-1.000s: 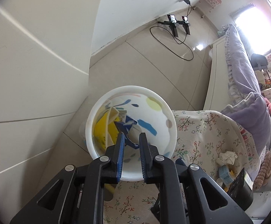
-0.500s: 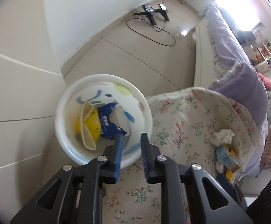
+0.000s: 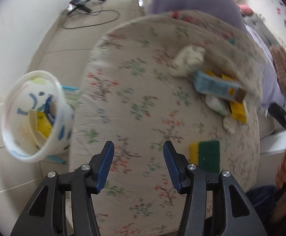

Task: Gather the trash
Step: 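Return to the bed and grasp the green-yellow sponge with the left gripper, then grasp the blue milk carton with the right gripper while the left holds the sponge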

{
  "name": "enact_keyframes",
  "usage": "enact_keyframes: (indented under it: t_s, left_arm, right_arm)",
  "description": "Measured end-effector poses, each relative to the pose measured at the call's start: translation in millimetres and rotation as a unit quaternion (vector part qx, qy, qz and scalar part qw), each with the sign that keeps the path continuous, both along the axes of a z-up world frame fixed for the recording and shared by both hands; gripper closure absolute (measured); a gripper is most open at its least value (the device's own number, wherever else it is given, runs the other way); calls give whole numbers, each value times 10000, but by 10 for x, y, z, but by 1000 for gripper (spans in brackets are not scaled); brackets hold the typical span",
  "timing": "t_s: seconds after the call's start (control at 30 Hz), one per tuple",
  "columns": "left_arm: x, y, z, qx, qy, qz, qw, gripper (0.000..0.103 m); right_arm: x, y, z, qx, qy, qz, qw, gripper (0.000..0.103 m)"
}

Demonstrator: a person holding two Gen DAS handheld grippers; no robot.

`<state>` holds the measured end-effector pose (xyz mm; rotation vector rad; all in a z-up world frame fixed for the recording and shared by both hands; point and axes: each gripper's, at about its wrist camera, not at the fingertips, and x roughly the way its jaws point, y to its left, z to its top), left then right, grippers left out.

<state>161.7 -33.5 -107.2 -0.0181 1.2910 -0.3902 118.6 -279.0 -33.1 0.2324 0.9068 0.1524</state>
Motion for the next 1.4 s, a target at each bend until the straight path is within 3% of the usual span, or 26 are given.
enact_keyframes:
  t_s: [0.17,0.4,0.5,0.63,0.67,0.77,0.8,0.83,0.9,0.93,0.97,1.07,1.23,1.4]
  left_arm:
    - [-231,-490,-132,-53,118,-383,9992,39]
    - [-526,-1039,-376,-141,428,-672,9967,38]
    - [-585,-1173,-455,-34,415,-734,9964,30]
    - [-594,-1200,-491,-59,398,-664,9970,29]
    - [-598,-1202,-486,-89,359,-659,9971,31]
    - [-615,-1210,-446,-256,301,-802,9960,52]
    - [-609,-1194,-418,-239,273,-778,9963,62]
    - [-612,-1180,-385,-268,214,-769,9965,63]
    - [-595,-1144,-335,-330,203,-777,9962,69]
    - [-578,-1115,-320,-372,221,-745,9963,70]
    - [-563,-1078,-310,-424,252,-711,9963,71]
    - [-507,-906,-253,-513,280,-602,9965,73]
    - [-460,-701,-143,-647,239,-450,9966,73]
    - [-393,-465,-10,-704,133,-329,9969,73]
  right_arm:
    - [-45,-623,-245,127,458,-945,9944,17]
    - [-32,-859,-485,174,910,-1277,9875,17]
    - [-11,-916,-572,442,1031,-1344,9845,17]
    - [1,-958,-607,790,976,-1370,9826,17]
    - [8,-952,-606,847,942,-1334,9829,17]
    - [44,-875,-562,890,791,-1197,9856,17]
    - [55,-814,-517,790,665,-1052,9891,17]
    - [71,-733,-466,602,551,-853,9930,17]
    - [97,-457,-354,-228,317,-267,9989,17]
    - [94,-246,-310,-936,124,126,9955,17]
    - [89,-66,-302,-1523,-46,458,9873,17]
    - [127,241,-411,-2370,-168,1131,9648,18]
    - [262,398,-712,-3150,48,1545,9364,18]
    - [361,561,-925,-3759,-12,1978,9053,18]
